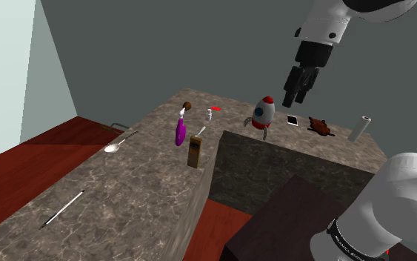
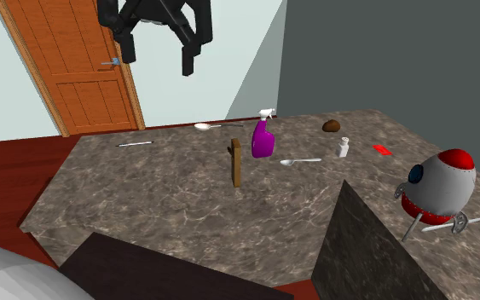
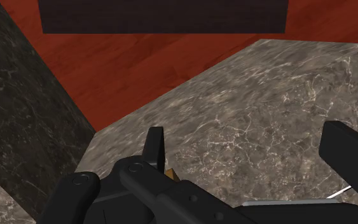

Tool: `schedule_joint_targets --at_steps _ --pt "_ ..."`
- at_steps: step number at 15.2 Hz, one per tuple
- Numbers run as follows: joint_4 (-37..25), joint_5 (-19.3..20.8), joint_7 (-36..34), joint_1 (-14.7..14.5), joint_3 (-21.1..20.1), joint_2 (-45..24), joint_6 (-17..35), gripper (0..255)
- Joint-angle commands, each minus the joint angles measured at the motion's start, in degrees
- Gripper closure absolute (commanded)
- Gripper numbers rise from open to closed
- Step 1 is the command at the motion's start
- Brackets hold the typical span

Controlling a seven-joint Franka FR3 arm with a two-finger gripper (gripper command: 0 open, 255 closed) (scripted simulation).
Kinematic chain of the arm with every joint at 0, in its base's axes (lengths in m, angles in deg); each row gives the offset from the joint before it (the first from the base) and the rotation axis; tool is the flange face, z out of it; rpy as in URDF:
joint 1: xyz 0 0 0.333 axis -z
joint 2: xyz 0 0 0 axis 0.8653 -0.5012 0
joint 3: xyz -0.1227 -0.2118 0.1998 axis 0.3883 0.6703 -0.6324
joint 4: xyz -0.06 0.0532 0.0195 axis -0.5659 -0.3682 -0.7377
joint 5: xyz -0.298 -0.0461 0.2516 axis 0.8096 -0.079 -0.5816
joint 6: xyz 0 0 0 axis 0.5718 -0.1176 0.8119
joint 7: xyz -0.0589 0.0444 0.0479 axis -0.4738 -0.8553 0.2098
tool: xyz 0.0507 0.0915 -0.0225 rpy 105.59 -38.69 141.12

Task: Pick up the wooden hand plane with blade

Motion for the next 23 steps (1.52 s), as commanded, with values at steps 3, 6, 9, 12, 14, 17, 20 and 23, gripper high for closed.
schedule_joint_targets --at_steps 3,6,9,12,14,17,20,23 --pt "1.52 0.12 0.72 -0.22 -0.03 -2.40 4.42 0" --pt "3.15 0.24 1.77 -0.56 -0.05 -6.63 11.04 0" --pt "3.99 0.28 2.80 -0.93 -0.05 -11.55 17.56 0" --pt "4.02 0.23 3.81 -1.33 -0.02 -17.06 23.88 0" --pt "3.59 0.15 4.49 -1.59 -0.01 -21.01 27.91 0" --pt "2.29 -0.06 5.52 -1.95 -0.01 -27.24 33.60 0" --pt "0.20 -0.35 6.54 -2.29 -0.04 -33.72 38.77 0" --pt "-2.63 -0.70 7.55 -2.57 -0.11 -40.33 43.32 0"
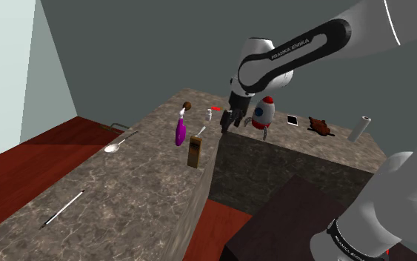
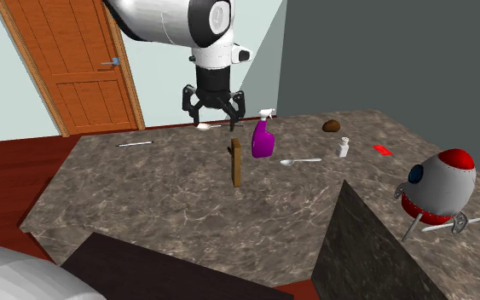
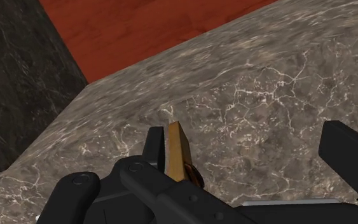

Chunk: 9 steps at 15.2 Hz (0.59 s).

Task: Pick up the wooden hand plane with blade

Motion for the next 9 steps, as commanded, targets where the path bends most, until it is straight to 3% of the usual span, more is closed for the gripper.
schedule_joint_targets --at_steps 1,9 --pt "-2.45 -0.22 0.70 -0.15 -0.04 -4.56 2.72 0" --pt "-14.06 -0.80 2.85 -0.35 -0.66 -22.29 10.95 0"
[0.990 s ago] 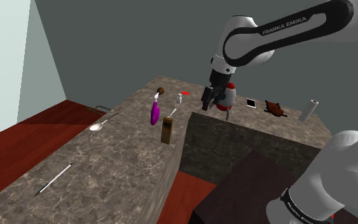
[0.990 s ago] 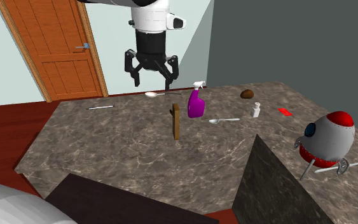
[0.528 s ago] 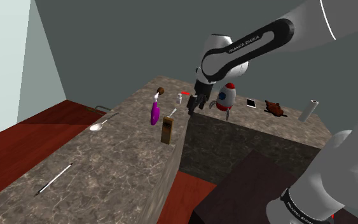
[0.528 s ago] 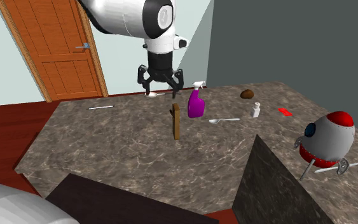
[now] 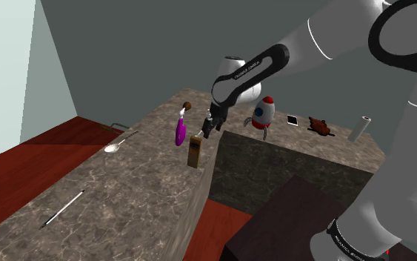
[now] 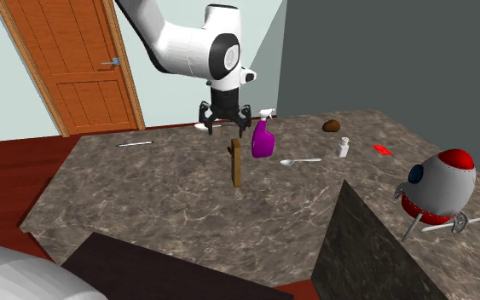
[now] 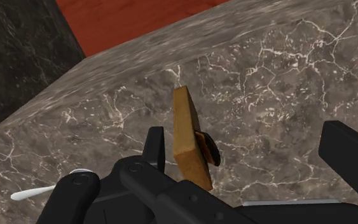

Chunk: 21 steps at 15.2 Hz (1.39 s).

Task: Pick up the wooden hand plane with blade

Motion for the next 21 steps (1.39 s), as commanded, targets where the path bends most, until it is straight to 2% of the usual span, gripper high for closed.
schedule_joint_targets --at_steps 1,9,18,19,21 --pt "-3.31 -0.06 0.48 0.00 -0.19 -4.67 1.97 0" --pt "-20.09 0.59 1.40 -0.09 -0.65 -21.96 4.59 0" --pt "-21.07 0.28 1.74 0.14 -0.98 -26.53 8.18 0" --pt "-21.22 0.29 1.74 0.14 -0.97 -26.61 8.11 255" --pt "-21.18 0.28 1.73 0.14 -0.97 -26.61 8.15 255"
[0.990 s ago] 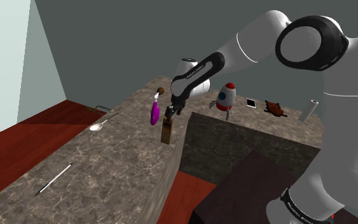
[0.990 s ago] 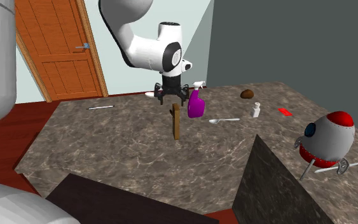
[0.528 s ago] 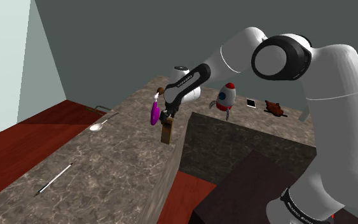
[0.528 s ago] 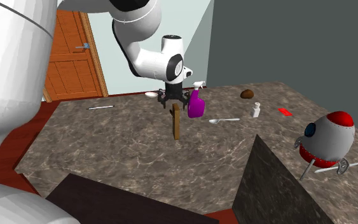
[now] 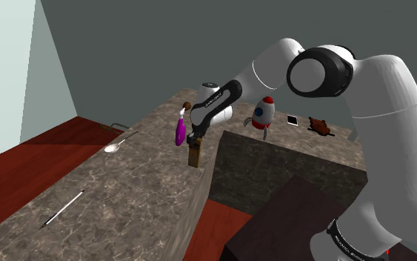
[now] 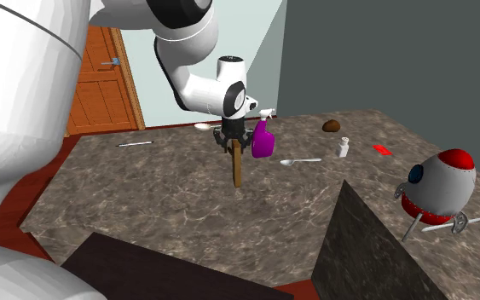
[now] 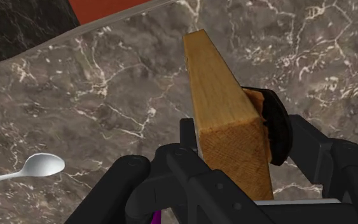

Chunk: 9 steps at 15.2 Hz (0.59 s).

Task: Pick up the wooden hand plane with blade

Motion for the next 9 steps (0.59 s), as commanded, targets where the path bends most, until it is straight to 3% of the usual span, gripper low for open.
schedule_joint_targets --at_steps 1,9 --pt "-0.01 0.00 0.01 0.01 0.01 -0.08 0.01 255" --pt "0.46 0.07 -0.07 -0.05 0.09 1.26 -0.86 255"
